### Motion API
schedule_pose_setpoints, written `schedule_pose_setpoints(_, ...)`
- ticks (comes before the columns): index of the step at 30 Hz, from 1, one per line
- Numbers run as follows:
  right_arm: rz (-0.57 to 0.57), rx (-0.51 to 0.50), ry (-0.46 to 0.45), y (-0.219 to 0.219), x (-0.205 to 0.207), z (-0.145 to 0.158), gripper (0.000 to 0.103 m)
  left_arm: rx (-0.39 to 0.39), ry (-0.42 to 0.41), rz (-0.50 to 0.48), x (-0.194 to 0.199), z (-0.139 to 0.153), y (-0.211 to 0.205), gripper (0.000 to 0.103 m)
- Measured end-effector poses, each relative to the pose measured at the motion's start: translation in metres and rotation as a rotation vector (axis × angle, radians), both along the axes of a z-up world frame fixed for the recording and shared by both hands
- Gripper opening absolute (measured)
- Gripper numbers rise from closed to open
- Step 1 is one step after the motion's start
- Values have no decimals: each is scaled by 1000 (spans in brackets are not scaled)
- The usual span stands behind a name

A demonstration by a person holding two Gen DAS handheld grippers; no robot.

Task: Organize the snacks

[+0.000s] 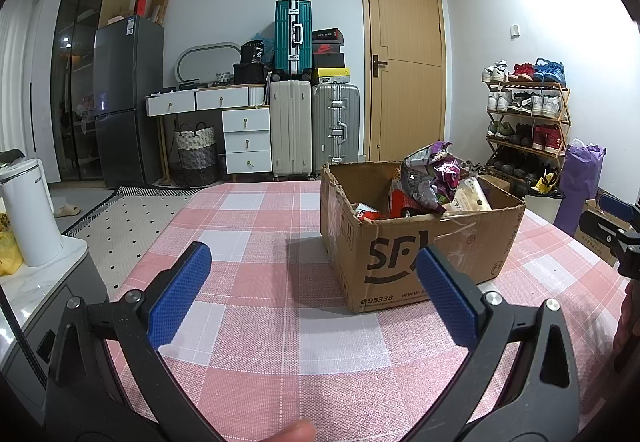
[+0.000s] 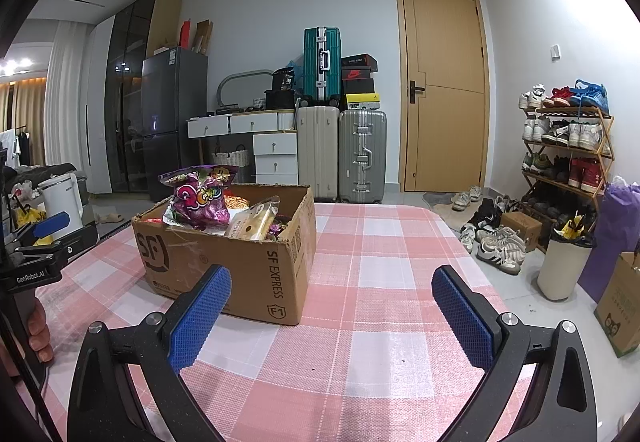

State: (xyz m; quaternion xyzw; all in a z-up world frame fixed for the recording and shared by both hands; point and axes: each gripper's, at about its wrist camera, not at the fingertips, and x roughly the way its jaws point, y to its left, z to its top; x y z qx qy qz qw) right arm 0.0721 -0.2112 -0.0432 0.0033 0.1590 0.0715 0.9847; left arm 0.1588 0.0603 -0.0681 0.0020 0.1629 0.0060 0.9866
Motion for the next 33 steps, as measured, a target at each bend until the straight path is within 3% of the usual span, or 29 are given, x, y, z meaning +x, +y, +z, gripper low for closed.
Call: schedule_pose_setpoints(33, 0, 0, 1, 0, 0, 1, 102, 6, 11, 18, 2, 3, -4, 103)
